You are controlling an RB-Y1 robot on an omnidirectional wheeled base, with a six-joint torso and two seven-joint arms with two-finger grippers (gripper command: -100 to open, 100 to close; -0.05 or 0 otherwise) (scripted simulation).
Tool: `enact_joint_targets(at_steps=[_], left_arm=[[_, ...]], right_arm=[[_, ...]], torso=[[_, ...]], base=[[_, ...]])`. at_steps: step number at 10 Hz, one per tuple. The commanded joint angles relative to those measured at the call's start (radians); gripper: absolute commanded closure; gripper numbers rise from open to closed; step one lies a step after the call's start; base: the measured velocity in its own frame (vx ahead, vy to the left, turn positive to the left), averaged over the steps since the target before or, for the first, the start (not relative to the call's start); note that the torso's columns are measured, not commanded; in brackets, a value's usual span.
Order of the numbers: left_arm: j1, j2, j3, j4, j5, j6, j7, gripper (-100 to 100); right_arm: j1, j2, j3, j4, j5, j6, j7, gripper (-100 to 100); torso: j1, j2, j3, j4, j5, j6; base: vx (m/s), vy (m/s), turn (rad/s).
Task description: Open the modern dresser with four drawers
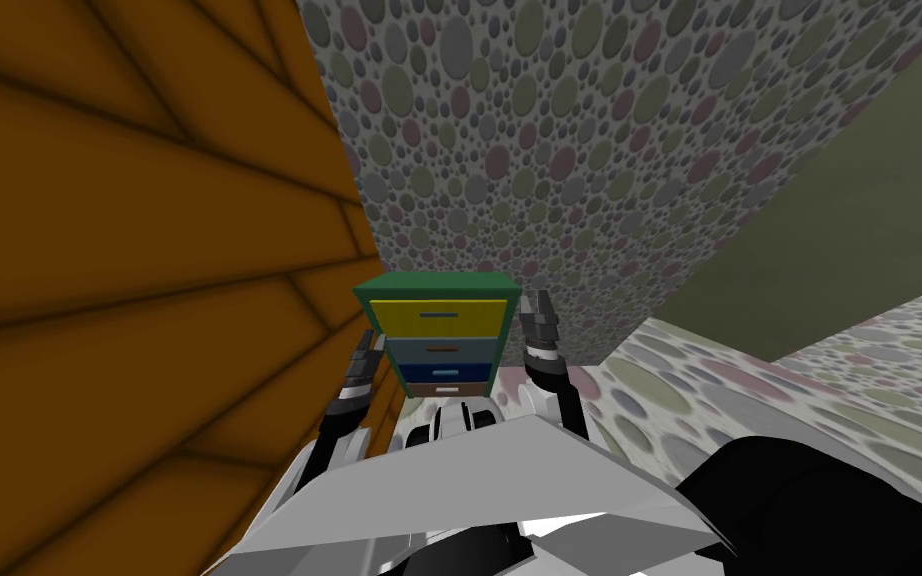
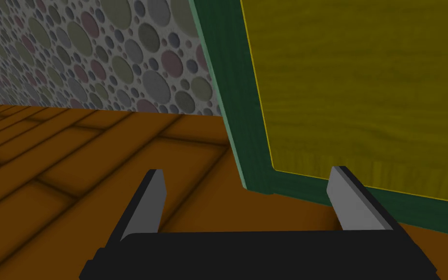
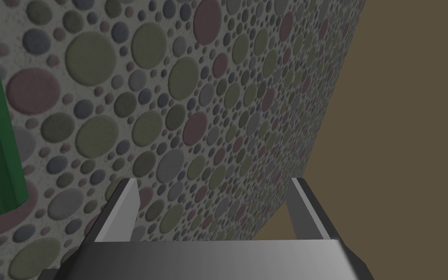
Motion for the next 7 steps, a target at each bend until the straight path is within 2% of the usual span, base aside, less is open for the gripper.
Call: enact_joint_targets(at_steps=[1, 7], left_arm=[[-0.018, 0.000, -0.004, 0.074, -0.004, -0.018, -0.013, -100], [-0.043, 0.002, -0.016, 0.243, -0.013, -0.070, -0.043, -100]], right_arm=[[0.000, 0.000, 0.000, 0.000, 0.000, 0.000, 0.000, 0], [0.000, 0.000, 0.000, 0.000, 0.000, 0.000, 0.000, 0]], torso=[[0.000, 0.000, 0.000, 0.000, 0.000, 0.000], [0.000, 0.000, 0.000, 0.000, 0.000, 0.000]], base=[[0.015, -0.014, -0.025], [0.027, -0.021, -0.033]])
